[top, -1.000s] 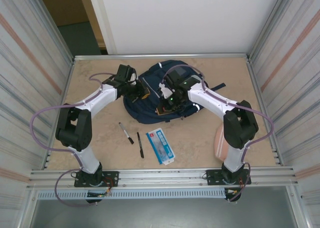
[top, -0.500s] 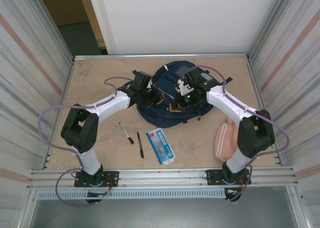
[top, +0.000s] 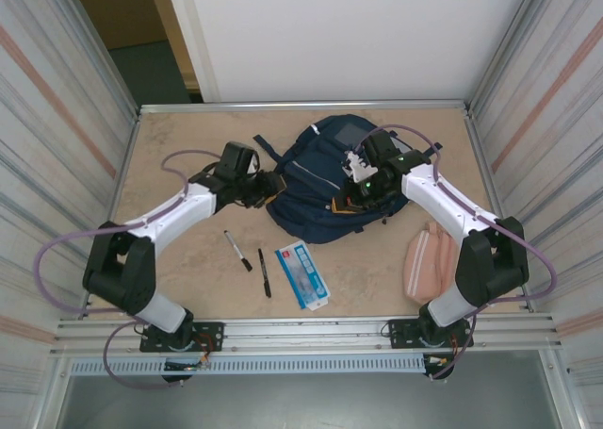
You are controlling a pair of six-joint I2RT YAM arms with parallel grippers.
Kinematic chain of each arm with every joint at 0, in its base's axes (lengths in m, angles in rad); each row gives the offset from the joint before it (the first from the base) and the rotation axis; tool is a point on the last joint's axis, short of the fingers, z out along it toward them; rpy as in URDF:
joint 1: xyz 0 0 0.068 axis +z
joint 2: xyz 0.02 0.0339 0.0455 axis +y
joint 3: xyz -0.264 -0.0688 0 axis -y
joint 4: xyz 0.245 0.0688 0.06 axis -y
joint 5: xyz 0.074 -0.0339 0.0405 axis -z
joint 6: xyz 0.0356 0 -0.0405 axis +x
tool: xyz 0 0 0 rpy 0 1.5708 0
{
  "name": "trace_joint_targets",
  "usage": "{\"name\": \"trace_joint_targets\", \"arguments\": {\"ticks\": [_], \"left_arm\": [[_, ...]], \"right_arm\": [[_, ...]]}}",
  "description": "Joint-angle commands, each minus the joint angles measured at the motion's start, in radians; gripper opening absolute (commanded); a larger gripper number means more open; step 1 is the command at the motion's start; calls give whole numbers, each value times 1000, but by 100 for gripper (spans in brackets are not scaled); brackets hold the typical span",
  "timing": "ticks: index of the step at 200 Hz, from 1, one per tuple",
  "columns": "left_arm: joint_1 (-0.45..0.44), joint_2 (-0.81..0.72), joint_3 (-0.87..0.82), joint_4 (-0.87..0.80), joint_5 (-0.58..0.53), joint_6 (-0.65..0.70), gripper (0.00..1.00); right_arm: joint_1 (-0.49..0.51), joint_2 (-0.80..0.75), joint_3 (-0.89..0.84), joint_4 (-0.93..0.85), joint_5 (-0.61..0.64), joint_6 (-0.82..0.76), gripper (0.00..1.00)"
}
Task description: Pack the student bag
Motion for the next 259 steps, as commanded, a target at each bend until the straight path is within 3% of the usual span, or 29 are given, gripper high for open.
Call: {"name": "trace_joint_targets", "arguments": {"ticks": [1,42,71,103,155,194,221,239,259], "left_arm": [[-5,-12,-77,-60,-69,55,38],[-47,56,-142,136,37,-32,33],[-105,128,-87,215,70,-6,8],[-165,178,-76,309,78,-10,0],[-262,238,-22,373,82,-7,0],[-276,235,-63,425,87,-21,0],[-271,45,-247,498,-49,24,3],[-229,-93,-279,340,-169,154,10],[-128,-165,-278,240,-175,191,15]], "right_arm": [[2,-31,30,12,-16,-13,0],[83,-2,73,75,84,37,0],[103,26,100,113,80,87,0],[114,44,114,151,146,137,0],[149,95,122,297,180,244,0],[165,127,141,307,197,254,0],[160,96,132,287,214,248,0],[153,76,109,287,218,232,0],[135,67,108,259,200,231,0]]}}
